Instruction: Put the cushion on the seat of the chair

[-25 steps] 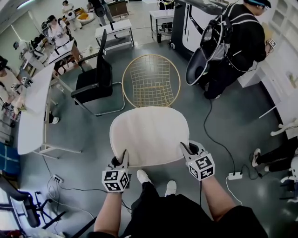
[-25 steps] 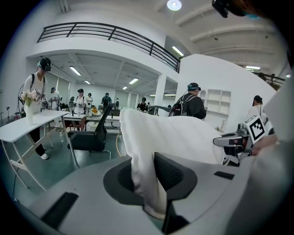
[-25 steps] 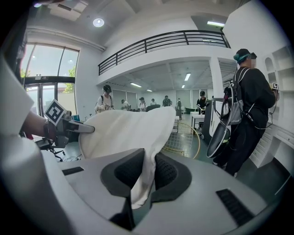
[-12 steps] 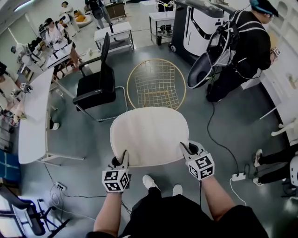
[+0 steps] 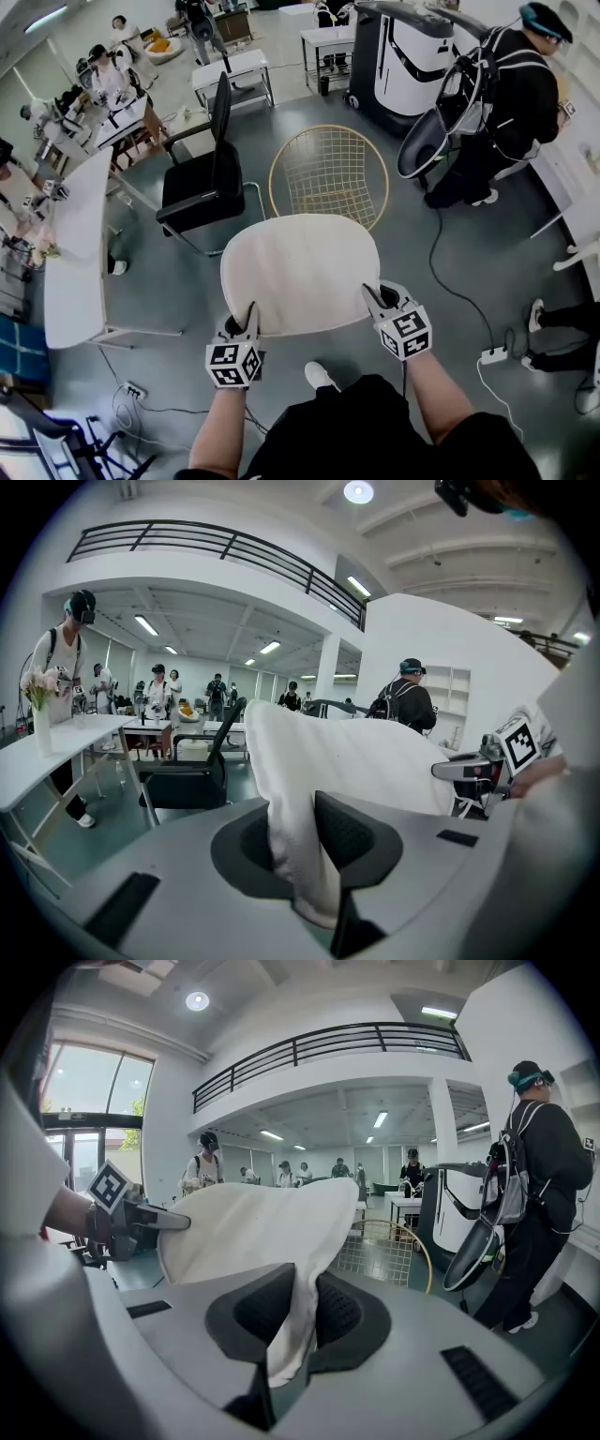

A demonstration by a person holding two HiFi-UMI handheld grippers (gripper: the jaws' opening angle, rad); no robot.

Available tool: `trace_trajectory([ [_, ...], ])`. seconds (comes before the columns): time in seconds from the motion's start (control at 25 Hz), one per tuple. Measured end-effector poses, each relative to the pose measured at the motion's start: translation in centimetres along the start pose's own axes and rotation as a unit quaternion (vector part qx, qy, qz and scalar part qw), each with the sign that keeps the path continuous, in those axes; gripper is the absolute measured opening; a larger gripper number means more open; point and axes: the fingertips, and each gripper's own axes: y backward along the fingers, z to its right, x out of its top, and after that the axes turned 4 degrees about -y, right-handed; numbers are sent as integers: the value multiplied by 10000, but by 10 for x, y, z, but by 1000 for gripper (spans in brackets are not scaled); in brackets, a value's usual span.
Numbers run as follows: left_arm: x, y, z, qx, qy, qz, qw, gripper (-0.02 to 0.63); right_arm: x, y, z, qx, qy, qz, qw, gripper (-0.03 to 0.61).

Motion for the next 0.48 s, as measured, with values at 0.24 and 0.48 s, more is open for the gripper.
trace_trajectory([
  [0.24, 11, -8, -21, -62, -63, 85, 9999, 81, 13, -17, -7, -64, 41, 41, 10000, 57],
  [0.48, 19, -22, -25, -113, -30, 121, 9999, 81, 24, -27, 3, -137, 81, 63, 9999, 57],
])
